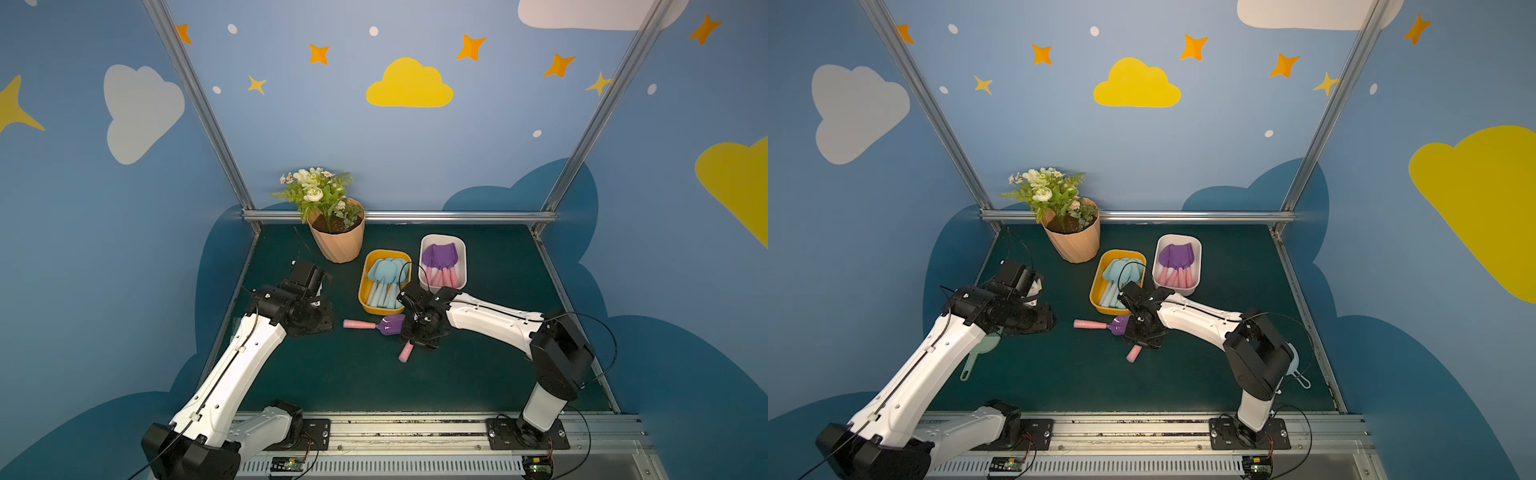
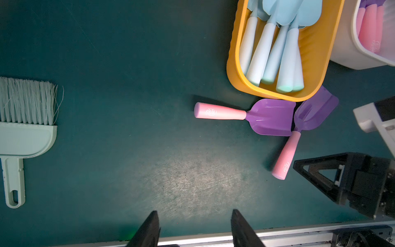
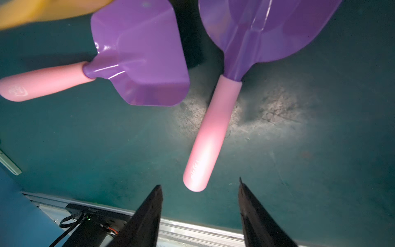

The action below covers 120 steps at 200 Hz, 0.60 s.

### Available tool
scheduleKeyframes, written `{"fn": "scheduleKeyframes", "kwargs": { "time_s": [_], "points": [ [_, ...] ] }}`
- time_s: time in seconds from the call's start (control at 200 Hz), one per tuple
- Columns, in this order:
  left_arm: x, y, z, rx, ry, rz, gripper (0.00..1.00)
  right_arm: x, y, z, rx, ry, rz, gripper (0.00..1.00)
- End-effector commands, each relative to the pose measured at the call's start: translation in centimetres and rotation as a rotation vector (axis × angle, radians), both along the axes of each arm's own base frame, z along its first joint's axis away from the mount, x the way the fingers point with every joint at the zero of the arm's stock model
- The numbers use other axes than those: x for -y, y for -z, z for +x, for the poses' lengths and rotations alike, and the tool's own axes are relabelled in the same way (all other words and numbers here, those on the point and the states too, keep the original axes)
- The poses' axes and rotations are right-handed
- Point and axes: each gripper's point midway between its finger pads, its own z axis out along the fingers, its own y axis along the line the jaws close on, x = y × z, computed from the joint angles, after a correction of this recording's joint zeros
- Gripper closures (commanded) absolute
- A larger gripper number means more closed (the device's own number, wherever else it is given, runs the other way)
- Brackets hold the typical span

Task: Sort the small shovels by color and place them into the storage box
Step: Pick up the shovel from the center of the board.

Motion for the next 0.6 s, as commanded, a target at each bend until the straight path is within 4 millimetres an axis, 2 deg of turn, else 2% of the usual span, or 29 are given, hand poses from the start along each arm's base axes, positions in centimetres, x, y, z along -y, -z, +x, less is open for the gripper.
{"fn": "scheduleKeyframes", "kwargs": {
  "time_s": [0.0,0.596],
  "points": [
    [0.0,0.1,-0.3,-0.002,0.017,-0.01,0.54,-0.9,0.3,0.0,-0.016,0.013,0.008,0.42],
    [-0.2,0.7,-0.3,-0.006,0.016,-0.02,0.54,-1.1,3.0,-0.8,-0.081,0.037,-0.023,0.43]
  ]
}}
